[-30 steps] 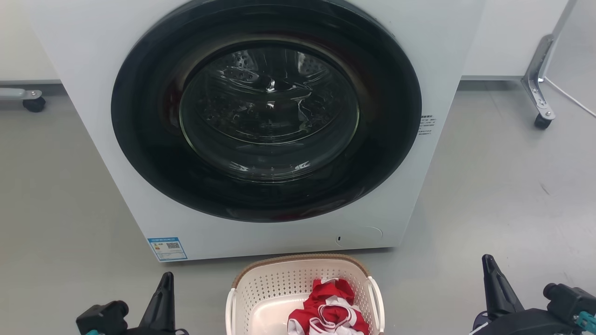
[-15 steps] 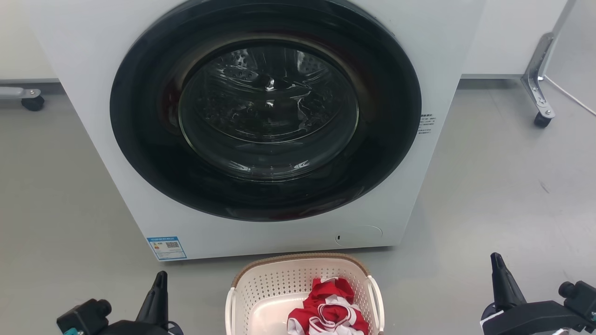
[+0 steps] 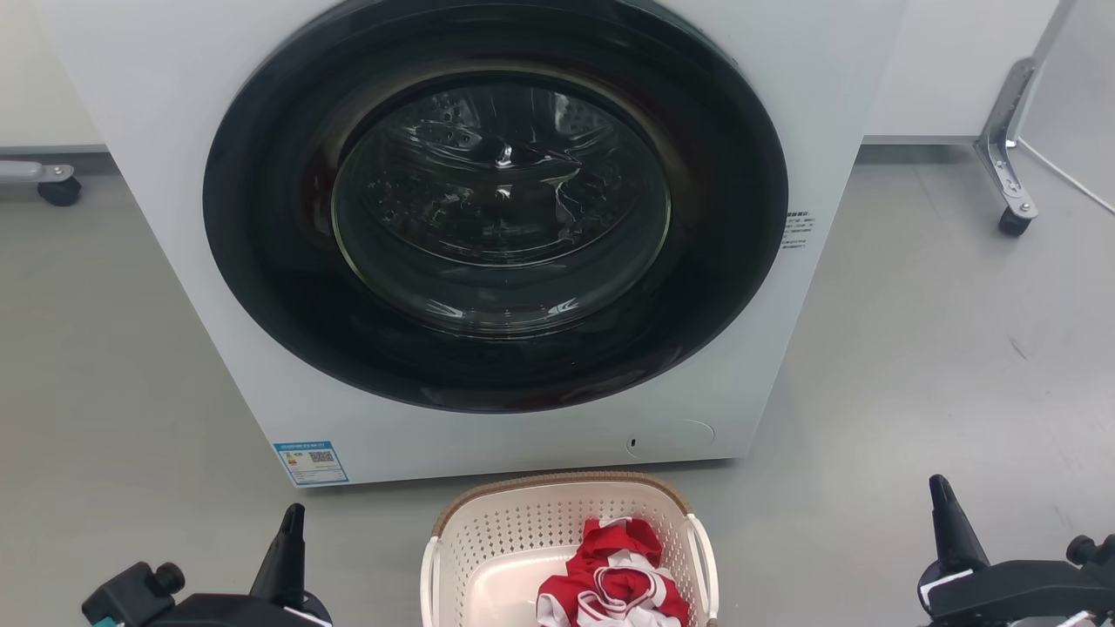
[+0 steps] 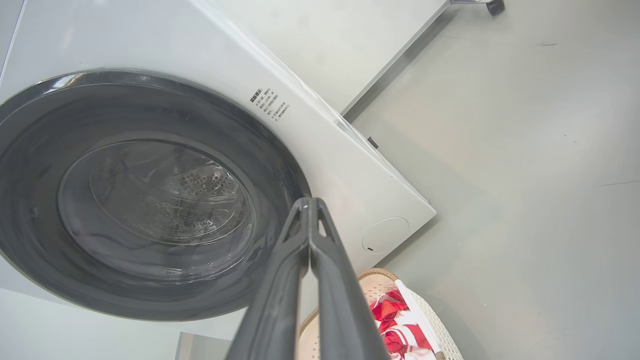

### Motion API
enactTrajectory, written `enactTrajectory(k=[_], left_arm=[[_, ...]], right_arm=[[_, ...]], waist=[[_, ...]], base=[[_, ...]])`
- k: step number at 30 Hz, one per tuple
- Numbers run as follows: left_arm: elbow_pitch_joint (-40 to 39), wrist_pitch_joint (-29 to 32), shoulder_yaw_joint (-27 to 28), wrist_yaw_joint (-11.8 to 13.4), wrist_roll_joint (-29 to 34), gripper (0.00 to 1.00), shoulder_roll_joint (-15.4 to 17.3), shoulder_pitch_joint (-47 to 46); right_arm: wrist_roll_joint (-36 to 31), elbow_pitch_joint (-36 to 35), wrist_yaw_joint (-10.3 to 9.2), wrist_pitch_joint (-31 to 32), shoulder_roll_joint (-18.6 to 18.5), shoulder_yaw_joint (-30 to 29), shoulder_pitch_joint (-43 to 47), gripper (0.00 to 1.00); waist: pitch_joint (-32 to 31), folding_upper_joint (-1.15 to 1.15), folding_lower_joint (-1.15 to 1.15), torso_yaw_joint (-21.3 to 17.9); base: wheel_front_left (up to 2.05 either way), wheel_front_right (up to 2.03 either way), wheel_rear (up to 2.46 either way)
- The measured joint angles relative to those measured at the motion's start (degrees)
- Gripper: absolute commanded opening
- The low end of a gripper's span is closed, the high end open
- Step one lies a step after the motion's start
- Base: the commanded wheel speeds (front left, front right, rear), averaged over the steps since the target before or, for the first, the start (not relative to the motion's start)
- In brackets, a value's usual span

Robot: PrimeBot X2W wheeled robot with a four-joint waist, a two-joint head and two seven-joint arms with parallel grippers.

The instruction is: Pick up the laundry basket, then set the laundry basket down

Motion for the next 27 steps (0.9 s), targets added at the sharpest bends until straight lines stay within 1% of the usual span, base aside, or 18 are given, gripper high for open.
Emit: enactTrajectory(k=[3, 4, 7, 11, 27], left_arm=[[0.3, 0.4, 0.4, -0.1, -1.2, 0.00, -0.2, -0.2], [0.4, 0.5, 0.6, -0.5, -1.8, 0.00, -0.3, -0.3], [0.8, 1.0, 1.3, -0.6, -4.4, 0.00, -0.4, -0.8], [1.2, 1.4, 1.9, -1.5, -7.4, 0.00, -0.6, -1.1], [3.2, 3.5, 5.1, -3.8, -19.1, 0.00, -1.7, -2.4]], right_arm=[[1.4, 0.1, 0.14, 0.5, 0.3, -0.6, -0.3, 0.00], [2.2, 0.2, 0.45, 0.5, 0.5, -0.8, -0.4, 0.00], [4.0, 0.5, 0.78, 1.2, 0.8, -1.7, -0.5, 0.00], [6.9, 0.8, 1.44, 2.0, 1.4, -2.8, -0.6, 0.00], [17.9, 2.3, 3.63, 5.3, 3.5, -7.3, -1.6, 0.00]], waist=[[0.0, 0.00, 0.00, 0.0], [0.0, 0.00, 0.00, 0.0], [0.1, 0.00, 0.00, 0.0], [0.1, 0.00, 0.00, -0.1], [0.4, 0.00, 0.00, -0.1]], base=[[0.00, 0.00, 0.00], [0.00, 0.00, 0.00], [0.00, 0.00, 0.00], [0.00, 0.00, 0.00], [0.00, 0.00, 0.00]])
